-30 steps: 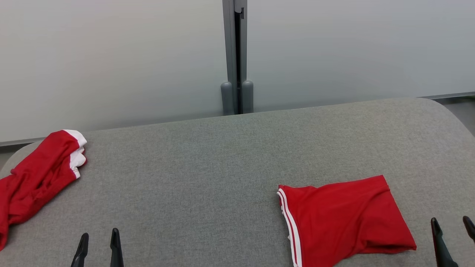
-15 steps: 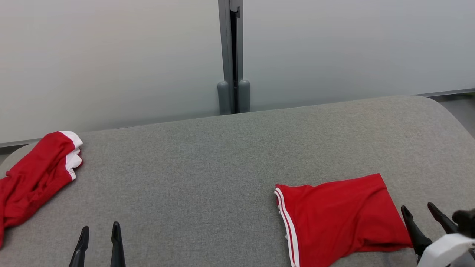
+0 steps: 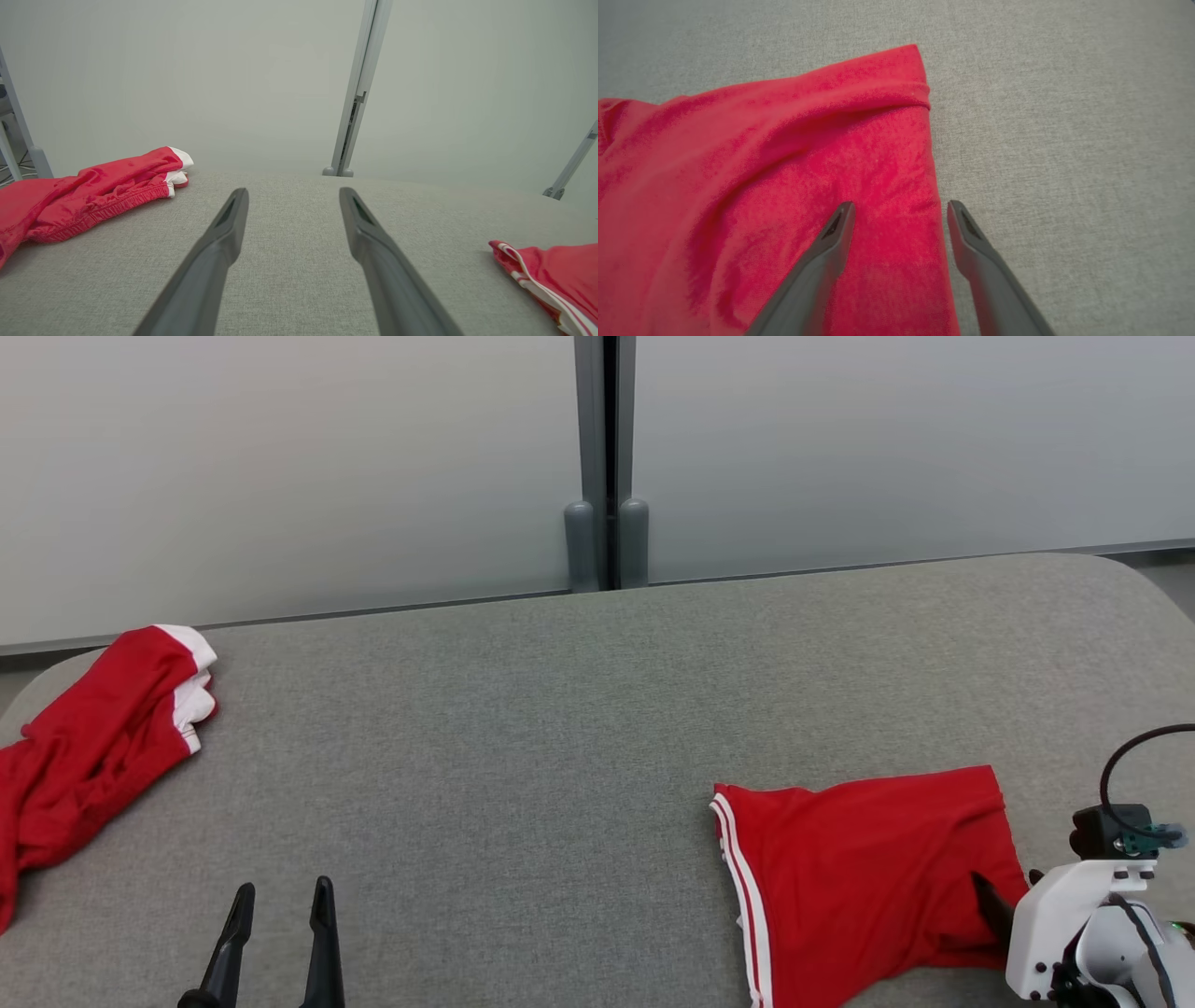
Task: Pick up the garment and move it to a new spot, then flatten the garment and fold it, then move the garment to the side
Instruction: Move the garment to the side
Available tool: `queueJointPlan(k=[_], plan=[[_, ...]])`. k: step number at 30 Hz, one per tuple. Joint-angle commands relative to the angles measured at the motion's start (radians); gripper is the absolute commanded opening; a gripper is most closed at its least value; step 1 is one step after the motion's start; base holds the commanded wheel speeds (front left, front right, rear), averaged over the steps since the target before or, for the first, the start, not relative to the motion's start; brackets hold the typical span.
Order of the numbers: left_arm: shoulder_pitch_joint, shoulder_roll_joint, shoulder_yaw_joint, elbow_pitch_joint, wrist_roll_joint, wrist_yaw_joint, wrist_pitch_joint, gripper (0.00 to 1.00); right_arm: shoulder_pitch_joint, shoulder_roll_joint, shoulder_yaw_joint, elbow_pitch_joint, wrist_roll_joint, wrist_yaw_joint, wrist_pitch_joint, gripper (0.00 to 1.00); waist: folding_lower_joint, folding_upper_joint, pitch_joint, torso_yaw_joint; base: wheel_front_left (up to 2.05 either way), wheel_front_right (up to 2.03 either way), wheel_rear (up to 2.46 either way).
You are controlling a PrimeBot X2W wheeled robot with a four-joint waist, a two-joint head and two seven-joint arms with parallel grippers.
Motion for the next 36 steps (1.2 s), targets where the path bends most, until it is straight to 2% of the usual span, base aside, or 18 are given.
queueJointPlan(k=[1,4,5,9,18,30,33,36], plan=[[-0.021,0.004,-0.001,-0.001,0.010,-0.004,-0.001,1.00,-0.017,0.001,0.000,0.023,0.012,0.000,-0.007,1.00,0.0000,0.0000,0.012,0.012,0.00,0.00,0.00],[-0.030,0.004,-0.005,0.000,0.019,-0.010,-0.001,1.00,-0.047,0.010,0.020,0.083,0.021,0.000,-0.007,1.00,0.0000,0.0000,0.026,0.029,0.00,0.00,0.00],[-0.040,0.004,-0.003,-0.005,0.022,-0.012,-0.001,1.00,-0.070,0.006,0.032,0.101,0.034,0.000,-0.007,0.00,0.0000,0.0000,0.045,0.035,0.00,0.00,0.00],[-0.054,0.003,-0.005,-0.018,0.021,-0.005,-0.001,1.00,-0.119,-0.041,0.070,0.096,0.059,0.000,-0.020,0.00,0.0000,0.0000,0.093,0.026,0.00,0.00,0.00],[-0.147,0.004,-0.029,-0.029,0.053,-0.025,-0.001,1.00,-0.295,-0.177,0.112,0.083,0.130,0.000,-0.112,0.00,0.0000,0.0000,0.234,-0.015,0.00,0.00,0.00],[-0.245,0.004,-0.037,-0.080,0.128,-0.050,-0.001,1.00,-0.536,-0.348,0.089,0.302,0.063,0.000,-0.273,0.00,0.0000,0.0000,0.405,-0.035,0.00,0.00,0.00],[-0.252,0.005,-0.028,-0.092,0.146,-0.058,-0.001,1.00,-0.575,-0.370,0.076,0.370,0.031,0.000,-0.309,0.00,0.0000,0.0000,0.430,-0.048,0.00,0.00,0.00],[-0.252,0.007,-0.022,-0.095,0.160,-0.062,-0.001,1.00,-0.604,-0.363,0.067,0.434,0.005,0.000,-0.341,0.00,0.0000,0.0000,0.444,-0.060,0.00,0.00,0.00]])
